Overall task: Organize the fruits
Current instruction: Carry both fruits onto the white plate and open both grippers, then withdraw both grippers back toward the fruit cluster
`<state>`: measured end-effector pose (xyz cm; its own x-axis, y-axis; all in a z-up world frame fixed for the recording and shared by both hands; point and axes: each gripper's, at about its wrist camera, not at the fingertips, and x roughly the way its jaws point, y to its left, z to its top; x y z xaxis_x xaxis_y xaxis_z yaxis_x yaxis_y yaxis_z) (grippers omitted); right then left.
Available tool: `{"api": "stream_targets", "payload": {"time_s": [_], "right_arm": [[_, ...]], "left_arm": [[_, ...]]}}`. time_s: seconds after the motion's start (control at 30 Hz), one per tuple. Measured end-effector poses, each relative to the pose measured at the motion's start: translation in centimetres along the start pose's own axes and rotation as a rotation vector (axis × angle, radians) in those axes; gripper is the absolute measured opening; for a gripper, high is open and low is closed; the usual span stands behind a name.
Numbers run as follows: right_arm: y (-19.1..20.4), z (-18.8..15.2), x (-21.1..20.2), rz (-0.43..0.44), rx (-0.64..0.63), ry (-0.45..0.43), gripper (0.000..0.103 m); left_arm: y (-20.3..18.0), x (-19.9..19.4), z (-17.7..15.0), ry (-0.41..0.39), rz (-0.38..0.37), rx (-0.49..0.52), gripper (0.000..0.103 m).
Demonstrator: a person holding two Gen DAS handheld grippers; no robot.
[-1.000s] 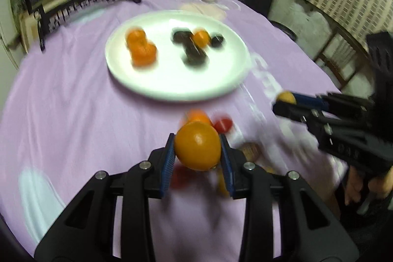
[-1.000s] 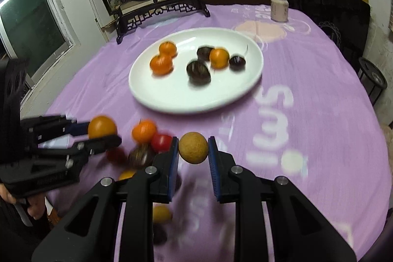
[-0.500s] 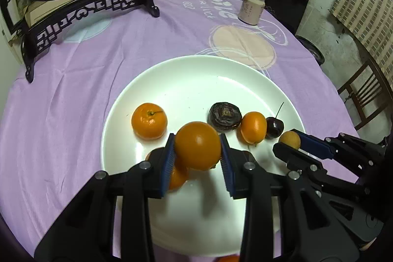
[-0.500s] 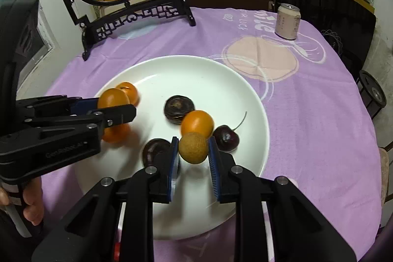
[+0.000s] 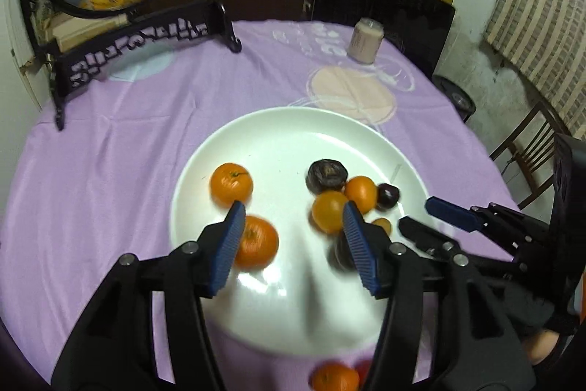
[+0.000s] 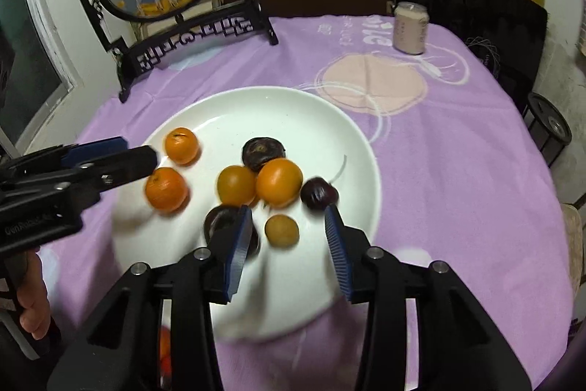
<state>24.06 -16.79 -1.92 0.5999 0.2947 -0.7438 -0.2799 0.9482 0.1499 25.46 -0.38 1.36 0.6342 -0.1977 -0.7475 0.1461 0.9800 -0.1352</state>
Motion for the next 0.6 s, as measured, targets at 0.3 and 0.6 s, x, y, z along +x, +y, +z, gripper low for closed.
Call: {"api": "stream_targets", "payload": {"time_s": [0.3, 0.6], "right_arm": [[1.6, -7.6, -10.0, -0.001, -0.024, -0.078, 0.053], [2.7, -11.6, -11.1, 0.015, -0.021, -0.022, 0.053]], "left_arm": [[0.6, -8.6, -9.7, -0.083, 0.007, 0.007, 0.068], [1.2, -9.1, -17.2, 0.025, -0.024, -0.004, 0.068]]}}
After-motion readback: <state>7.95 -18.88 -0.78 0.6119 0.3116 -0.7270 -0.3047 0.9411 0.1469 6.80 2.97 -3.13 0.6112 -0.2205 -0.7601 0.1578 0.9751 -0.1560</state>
